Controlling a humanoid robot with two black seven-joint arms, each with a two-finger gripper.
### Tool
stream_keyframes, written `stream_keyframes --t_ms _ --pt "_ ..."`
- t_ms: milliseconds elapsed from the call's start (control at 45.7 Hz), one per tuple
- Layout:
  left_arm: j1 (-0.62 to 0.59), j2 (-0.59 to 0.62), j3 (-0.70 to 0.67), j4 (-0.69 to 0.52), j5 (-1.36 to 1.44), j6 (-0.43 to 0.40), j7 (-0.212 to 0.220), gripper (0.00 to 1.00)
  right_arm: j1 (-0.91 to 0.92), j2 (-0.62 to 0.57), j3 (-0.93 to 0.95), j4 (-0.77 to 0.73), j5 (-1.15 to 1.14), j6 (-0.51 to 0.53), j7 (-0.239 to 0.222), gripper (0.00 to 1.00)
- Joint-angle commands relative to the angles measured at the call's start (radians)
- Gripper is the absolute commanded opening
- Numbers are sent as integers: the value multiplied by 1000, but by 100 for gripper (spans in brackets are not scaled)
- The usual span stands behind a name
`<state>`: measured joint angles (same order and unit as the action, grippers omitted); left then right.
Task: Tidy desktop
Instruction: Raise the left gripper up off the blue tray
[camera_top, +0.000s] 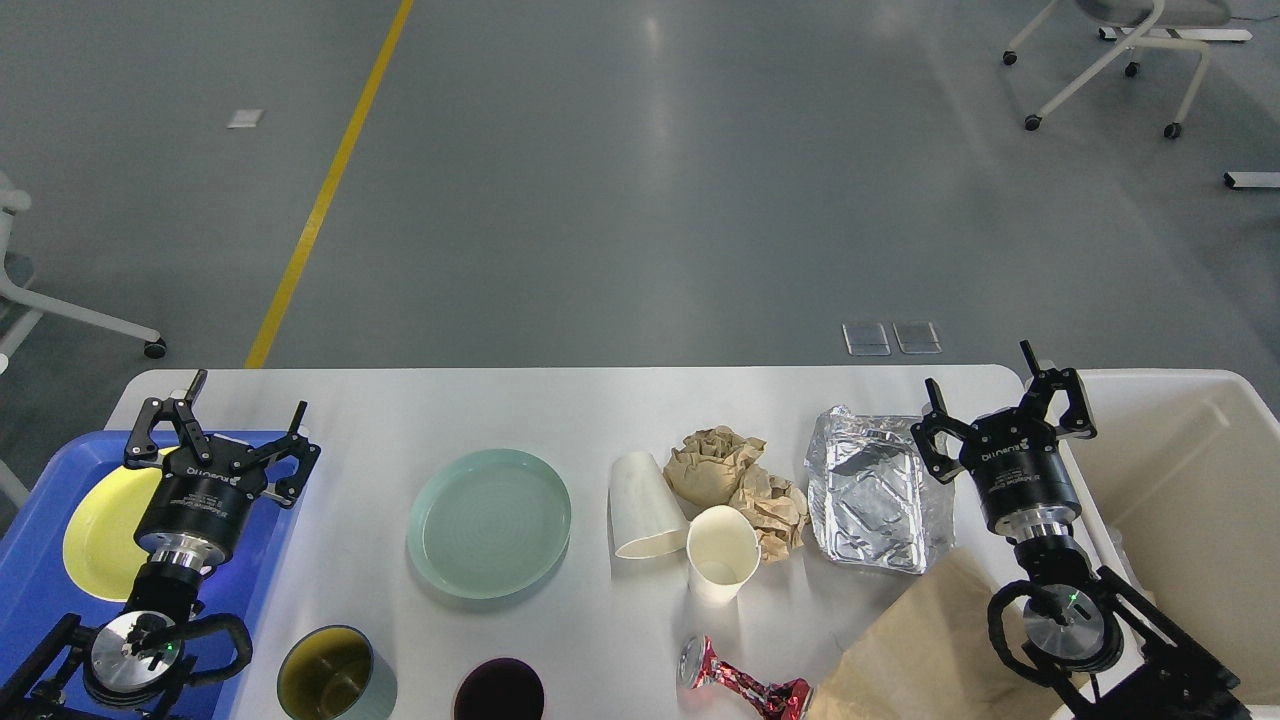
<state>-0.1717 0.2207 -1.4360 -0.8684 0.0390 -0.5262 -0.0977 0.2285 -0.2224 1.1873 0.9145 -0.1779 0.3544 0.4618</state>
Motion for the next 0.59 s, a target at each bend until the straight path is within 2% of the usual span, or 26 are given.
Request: stream_keyframes --t_ms 0,394,569 --pt "8 14 -3 0 -1 -4 -4 97 0 0 0 0 2 0 0 100" --pt "9 46 6 0 1 -3 1 97 0 0 0 0 0 0 0 100" --pt "9 100 19 2 13 2 4 97 0 0 0 0 0 0 0 100"
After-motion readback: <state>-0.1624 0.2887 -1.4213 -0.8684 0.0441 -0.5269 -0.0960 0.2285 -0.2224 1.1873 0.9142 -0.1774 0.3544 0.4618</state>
